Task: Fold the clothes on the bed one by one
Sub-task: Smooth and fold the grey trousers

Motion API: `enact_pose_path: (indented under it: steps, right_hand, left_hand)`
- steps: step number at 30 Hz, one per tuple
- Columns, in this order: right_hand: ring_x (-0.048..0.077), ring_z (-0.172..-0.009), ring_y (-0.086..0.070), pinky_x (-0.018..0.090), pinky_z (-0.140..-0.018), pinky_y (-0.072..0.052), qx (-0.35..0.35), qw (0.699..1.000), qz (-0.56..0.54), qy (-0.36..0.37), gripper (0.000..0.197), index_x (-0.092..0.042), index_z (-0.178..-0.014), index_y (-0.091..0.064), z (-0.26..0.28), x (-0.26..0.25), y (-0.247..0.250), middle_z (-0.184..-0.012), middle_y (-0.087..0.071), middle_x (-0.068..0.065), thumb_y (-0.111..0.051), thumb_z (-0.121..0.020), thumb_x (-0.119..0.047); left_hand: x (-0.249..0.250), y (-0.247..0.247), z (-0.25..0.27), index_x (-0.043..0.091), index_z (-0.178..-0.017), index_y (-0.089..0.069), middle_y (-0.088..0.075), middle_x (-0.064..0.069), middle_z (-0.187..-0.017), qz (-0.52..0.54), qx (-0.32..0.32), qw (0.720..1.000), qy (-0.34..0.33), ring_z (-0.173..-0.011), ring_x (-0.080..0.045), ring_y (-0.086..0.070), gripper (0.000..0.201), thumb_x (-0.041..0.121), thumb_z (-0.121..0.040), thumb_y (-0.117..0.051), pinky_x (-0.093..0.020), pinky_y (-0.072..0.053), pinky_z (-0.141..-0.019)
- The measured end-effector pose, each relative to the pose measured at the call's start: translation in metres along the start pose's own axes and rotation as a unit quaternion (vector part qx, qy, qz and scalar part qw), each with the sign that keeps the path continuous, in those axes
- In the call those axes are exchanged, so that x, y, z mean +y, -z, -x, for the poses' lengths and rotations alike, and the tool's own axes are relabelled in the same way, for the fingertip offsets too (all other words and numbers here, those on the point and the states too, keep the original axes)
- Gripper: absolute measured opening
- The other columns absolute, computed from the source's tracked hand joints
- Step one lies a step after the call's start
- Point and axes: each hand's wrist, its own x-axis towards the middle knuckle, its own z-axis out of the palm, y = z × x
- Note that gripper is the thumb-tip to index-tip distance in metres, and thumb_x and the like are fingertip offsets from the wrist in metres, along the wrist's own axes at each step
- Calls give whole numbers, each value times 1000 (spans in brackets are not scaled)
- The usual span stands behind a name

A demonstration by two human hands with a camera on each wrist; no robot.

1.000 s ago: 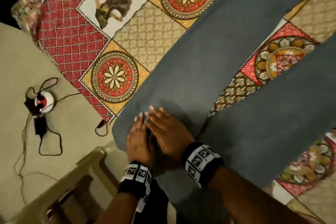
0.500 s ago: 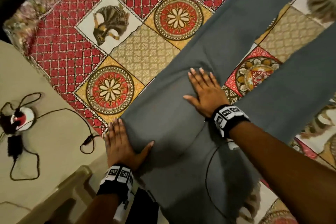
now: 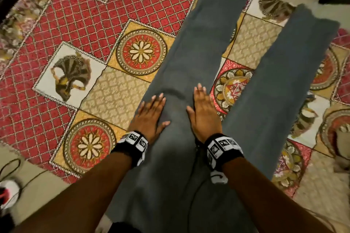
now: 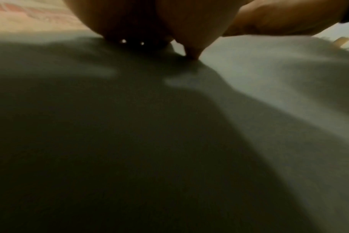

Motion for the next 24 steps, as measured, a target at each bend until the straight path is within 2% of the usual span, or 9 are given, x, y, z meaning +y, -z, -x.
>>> enact_pose_path:
  steps: [3, 7, 10, 12, 15, 18, 20, 22, 24]
  right_hand:
    - [23, -157, -3, 41, -127, -9, -43, 996, 84, -8, 87, -8, -161, -10, 9, 21, -6, -170, -6, 8, -28, -100, -67]
    - [24, -157, 0, 48, -126, -10, -27, 986, 119, -110, 96, -10, -162, -5, 15, 41, 8, -170, -2, 6, -23, -95, -77]
    - [30, -156, -8, 47, -126, -10, 57, 983, 79, -154, 81, -3, -160, -15, 8, 12, 23, -168, -11, 15, -31, -101, -57]
    - [34, -154, -13, 48, -126, -12, 108, 986, 74, -105, 67, 1, -157, -23, 5, -31, 15, -165, -18, 19, -38, -101, -32]
    - [34, -154, -13, 47, -125, -14, 73, 994, 23, -75, 68, 1, -157, -22, 1, -87, -27, -165, -19, 18, -45, -93, -7]
    - [28, -154, -14, 46, -122, -18, 46, 992, 24, -116, 63, -5, -158, -17, -3, -83, -52, -167, -17, 12, -38, -102, -22]
    - [22, -156, -8, 43, -126, -11, 30, 990, 36, -135, 67, -10, -161, -16, 0, -71, -50, -169, -11, 6, -37, -106, -41]
    - [20, -157, -3, 43, -127, -4, 53, 981, 38, -182, 79, -11, -161, -14, 5, -61, -41, -170, -9, 5, -35, -103, -60]
    - [20, -157, 3, 45, -127, -2, 57, 971, 36, -231, 85, -11, -162, -11, 3, -58, -31, -170, -5, 5, -28, -101, -68]
  left_hand:
    - [-25, 4, 15, 24, -158, 9, 17, 8, -165, -41, -15, 999, 8, -152, -13, 12, 86, 73, -93, -18, -41, -1, -123]
    - [-33, 17, 15, 22, -159, 8, 14, 7, -166, -26, -41, 999, -18, -153, -14, 12, 87, 74, -94, -18, -45, -7, -124]
    - [-28, 31, 9, 21, -159, 3, 14, 7, -166, 3, -33, 998, -49, -153, -16, 14, 73, 58, -100, -17, -43, -1, -124]
    - [-23, 43, -9, 18, -160, -8, 2, 3, -167, 5, -3, 994, -106, -154, -20, 5, 65, 41, -102, -25, -43, -6, -123]
    - [-23, 55, -58, 16, -159, -15, -9, -1, -167, -44, 5, 990, -136, -153, -22, -11, 62, 28, -101, -35, -47, -18, -121]
    - [-35, 57, -89, 21, -160, -4, 0, 5, -167, -77, -14, 991, -108, -153, -14, -5, 68, 44, -102, -30, -51, -12, -122]
    - [-42, 60, -93, 20, -160, -4, 2, 5, -167, -94, -10, 989, -114, -154, -12, -3, 73, 55, -99, -25, -53, -8, -122]
    - [-46, 64, -95, 20, -160, 0, 8, 6, -167, -109, -13, 988, -109, -153, -12, 3, 80, 65, -97, -20, -53, -4, -122]
    - [-44, 71, -103, 21, -159, 6, 15, 7, -166, -111, -27, 989, -93, -153, -13, 10, 83, 70, -95, -12, -53, -1, -122]
